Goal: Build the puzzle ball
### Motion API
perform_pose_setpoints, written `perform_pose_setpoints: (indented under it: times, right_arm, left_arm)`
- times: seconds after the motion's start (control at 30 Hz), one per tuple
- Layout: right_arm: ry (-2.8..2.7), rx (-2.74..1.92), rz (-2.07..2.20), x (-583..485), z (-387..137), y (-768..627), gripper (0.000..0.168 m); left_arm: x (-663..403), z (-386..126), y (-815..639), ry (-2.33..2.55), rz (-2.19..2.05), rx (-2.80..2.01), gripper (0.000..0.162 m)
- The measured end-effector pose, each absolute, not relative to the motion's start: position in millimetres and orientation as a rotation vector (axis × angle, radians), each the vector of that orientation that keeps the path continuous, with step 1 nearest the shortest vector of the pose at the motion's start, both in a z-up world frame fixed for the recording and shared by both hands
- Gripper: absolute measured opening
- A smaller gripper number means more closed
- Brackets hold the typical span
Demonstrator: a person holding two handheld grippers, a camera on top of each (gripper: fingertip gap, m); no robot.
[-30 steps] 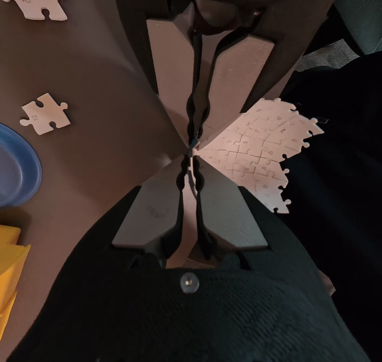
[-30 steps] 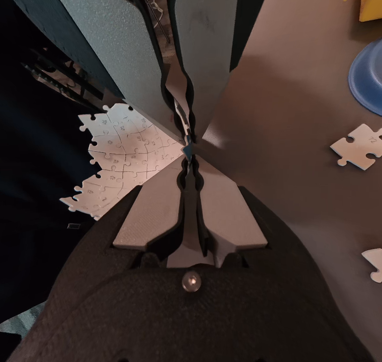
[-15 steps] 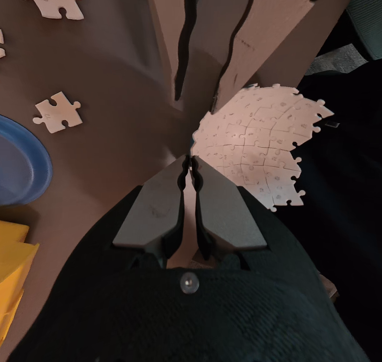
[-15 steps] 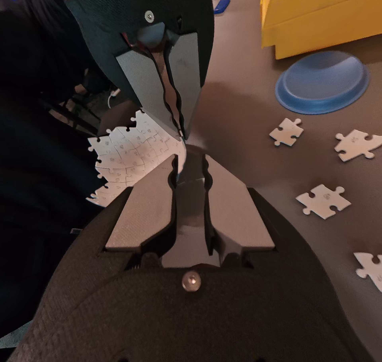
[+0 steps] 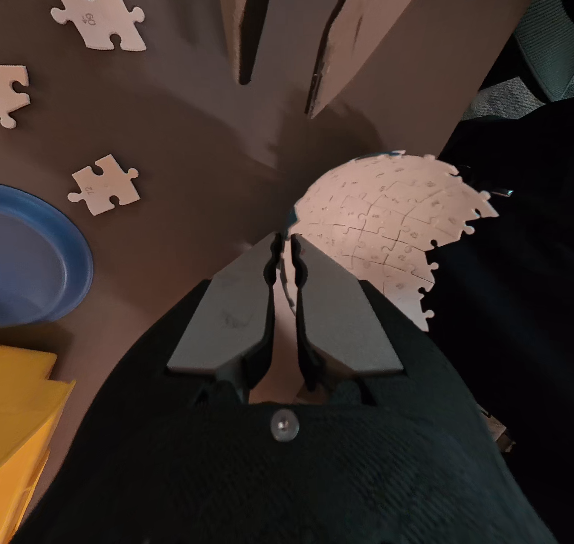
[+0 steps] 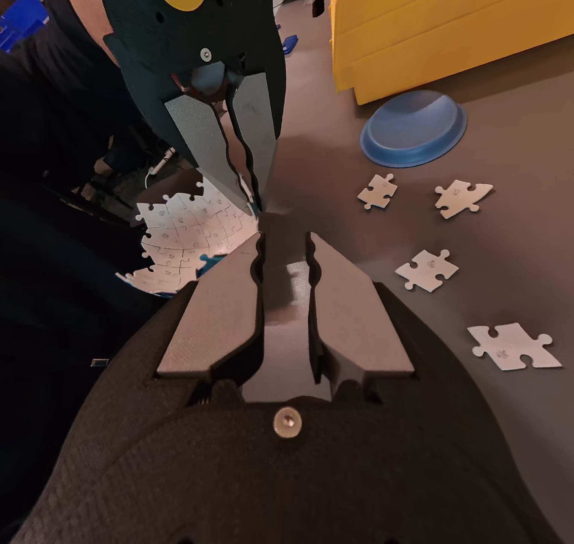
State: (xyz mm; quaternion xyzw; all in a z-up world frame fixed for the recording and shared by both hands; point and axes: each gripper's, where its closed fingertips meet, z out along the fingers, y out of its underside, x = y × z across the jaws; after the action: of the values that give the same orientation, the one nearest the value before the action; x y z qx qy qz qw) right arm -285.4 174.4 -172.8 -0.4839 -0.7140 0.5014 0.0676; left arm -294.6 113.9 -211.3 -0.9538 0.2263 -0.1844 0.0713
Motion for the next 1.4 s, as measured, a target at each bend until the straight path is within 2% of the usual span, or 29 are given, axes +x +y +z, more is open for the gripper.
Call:
perform_pose_setpoints:
  times: [0.07,0.4,0.57,0.73,0.8,0.9,1.07,1.13,1.4]
  right_arm:
    - [-2.141,-1.457,1.512,-285,-171,176,0.023]
    - [-2.107,-1.46,1.507,-283,-166,184,0.025]
    - [-2.042,-1.457,1.51,-282,-158,197,0.028]
    - [-1.94,-1.456,1.46,-284,-150,217,0.032]
    - [-1.901,-1.46,1.456,-284,-149,224,0.034]
    - [-1.843,-1.477,1.451,-287,-149,232,0.036]
    - [-1.829,-1.511,1.375,-289,-161,243,0.039]
    - [-1.84,-1.529,1.332,-290,-168,246,0.041]
    - [-1.795,-1.601,1.142,-293,-188,273,0.042]
  left_arm:
    - [-292,-209,114,0.68,-0.58,-2.854,0.009]
    - [-292,-204,113,0.677,-0.587,-2.828,0.011]
    - [-294,-187,115,0.657,-0.61,-2.763,0.018]
    - [-314,-146,136,0.593,-0.512,-2.591,0.027]
    - [-328,-125,157,0.512,-0.453,-2.474,0.04]
    - [-350,-101,190,0.354,-0.428,-2.309,0.046]
    - [-371,-100,234,0.26,-0.445,-2.122,0.052]
    - [-366,-106,247,0.295,-0.472,-2.062,0.06]
    - [-347,-114,278,0.373,-0.397,-1.891,0.053]
